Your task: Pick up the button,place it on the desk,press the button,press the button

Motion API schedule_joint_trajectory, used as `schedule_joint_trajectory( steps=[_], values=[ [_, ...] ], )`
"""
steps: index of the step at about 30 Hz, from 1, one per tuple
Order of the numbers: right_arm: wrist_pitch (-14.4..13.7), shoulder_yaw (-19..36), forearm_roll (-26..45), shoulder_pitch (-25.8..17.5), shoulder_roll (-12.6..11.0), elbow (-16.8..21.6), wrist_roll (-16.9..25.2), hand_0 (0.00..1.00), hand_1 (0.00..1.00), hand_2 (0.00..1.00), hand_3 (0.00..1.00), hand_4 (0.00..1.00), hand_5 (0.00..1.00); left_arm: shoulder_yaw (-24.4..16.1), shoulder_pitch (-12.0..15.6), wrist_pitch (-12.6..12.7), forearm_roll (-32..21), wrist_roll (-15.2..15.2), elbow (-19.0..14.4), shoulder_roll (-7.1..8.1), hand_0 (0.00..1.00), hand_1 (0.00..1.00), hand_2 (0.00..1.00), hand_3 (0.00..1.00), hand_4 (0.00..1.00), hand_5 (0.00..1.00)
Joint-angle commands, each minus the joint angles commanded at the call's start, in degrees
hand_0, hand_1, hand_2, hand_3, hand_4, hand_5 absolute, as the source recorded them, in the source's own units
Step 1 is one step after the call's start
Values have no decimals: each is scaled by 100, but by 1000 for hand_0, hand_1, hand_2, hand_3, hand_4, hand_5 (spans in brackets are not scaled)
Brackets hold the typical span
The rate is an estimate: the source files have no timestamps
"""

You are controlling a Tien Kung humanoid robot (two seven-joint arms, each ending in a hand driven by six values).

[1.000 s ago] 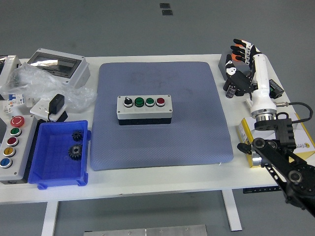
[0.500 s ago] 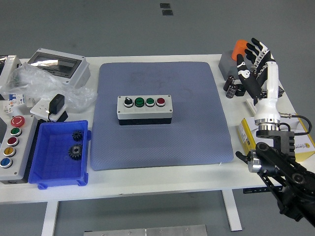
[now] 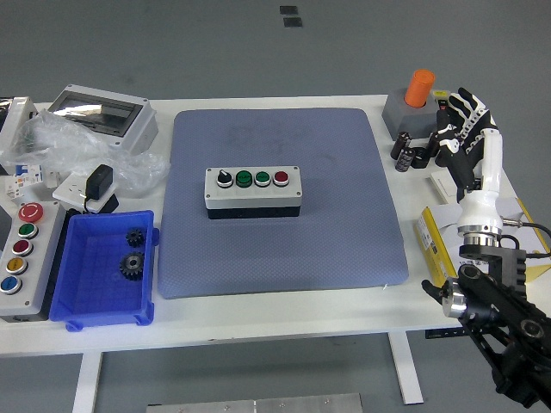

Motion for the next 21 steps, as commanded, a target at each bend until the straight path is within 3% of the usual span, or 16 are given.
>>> schedule_joint_trajectory(
  steps=[21],
  values=[
    [0, 553, -392, -275, 100, -142, -158, 844, 792, 812, 851, 868, 621, -41, 169, 81, -303, 88, -30, 65, 634, 643, 538, 608, 579, 212]
  ],
)
